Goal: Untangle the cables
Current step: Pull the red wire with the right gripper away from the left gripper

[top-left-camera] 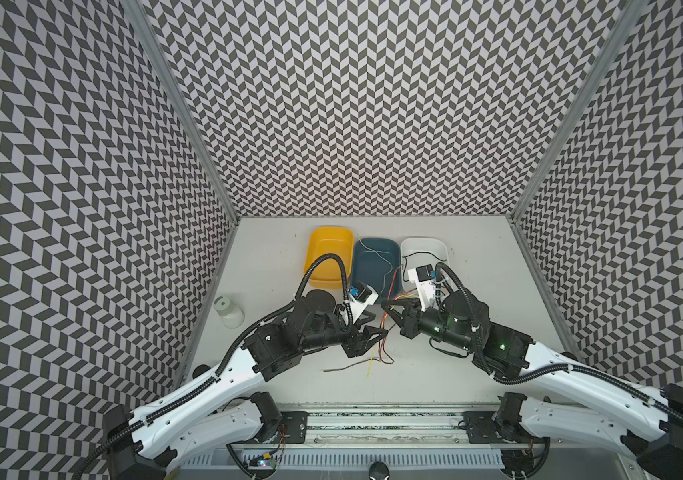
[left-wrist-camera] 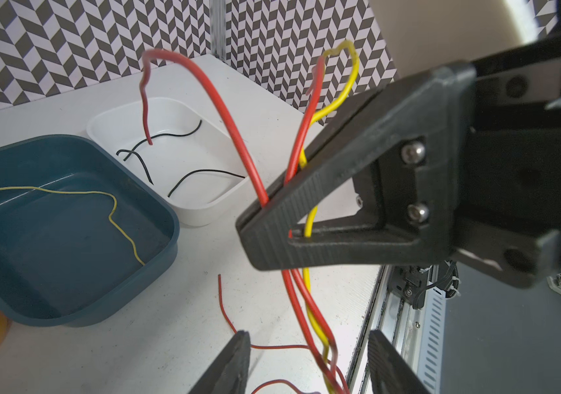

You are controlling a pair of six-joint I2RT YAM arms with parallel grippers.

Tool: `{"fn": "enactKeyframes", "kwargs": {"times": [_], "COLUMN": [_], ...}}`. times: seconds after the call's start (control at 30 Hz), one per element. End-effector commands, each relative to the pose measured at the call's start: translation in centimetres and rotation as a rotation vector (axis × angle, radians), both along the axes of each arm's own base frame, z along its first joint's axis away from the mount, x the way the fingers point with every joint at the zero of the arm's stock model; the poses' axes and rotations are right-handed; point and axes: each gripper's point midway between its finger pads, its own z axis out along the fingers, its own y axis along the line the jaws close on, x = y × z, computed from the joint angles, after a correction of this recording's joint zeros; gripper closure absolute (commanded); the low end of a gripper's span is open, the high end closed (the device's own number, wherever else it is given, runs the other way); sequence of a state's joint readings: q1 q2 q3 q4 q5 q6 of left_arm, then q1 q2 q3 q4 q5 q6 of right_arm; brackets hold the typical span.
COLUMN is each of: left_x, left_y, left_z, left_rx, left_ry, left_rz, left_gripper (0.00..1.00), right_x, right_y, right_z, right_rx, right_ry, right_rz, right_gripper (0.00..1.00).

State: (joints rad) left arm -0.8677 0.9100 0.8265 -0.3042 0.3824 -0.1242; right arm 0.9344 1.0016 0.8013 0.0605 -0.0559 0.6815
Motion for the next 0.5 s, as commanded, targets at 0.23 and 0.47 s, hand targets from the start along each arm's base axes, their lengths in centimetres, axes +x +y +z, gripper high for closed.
{"fn": "enactKeyframes", "kwargs": {"times": [0.23, 0.47], "left_x": [-0.1, -0.4], "left_y": [0.5, 0.6], "left_z": [1.0, 1.2], "left_rx": [0.004, 0.004], "left_ry": [-0.047, -0.054], "left_rz": [0.01, 0.004], "left_gripper": [0.69, 0.64], "right_x": [-2.1, -1.8], "right_y": [0.6, -0.6], "right_z": [3.8, 4.0], "right_rx": [0.056, 0.053], "right_ry": [-0.11, -0.138], "right_rz": [0.121, 0.064], "right_gripper": [1.0, 1.0]}}
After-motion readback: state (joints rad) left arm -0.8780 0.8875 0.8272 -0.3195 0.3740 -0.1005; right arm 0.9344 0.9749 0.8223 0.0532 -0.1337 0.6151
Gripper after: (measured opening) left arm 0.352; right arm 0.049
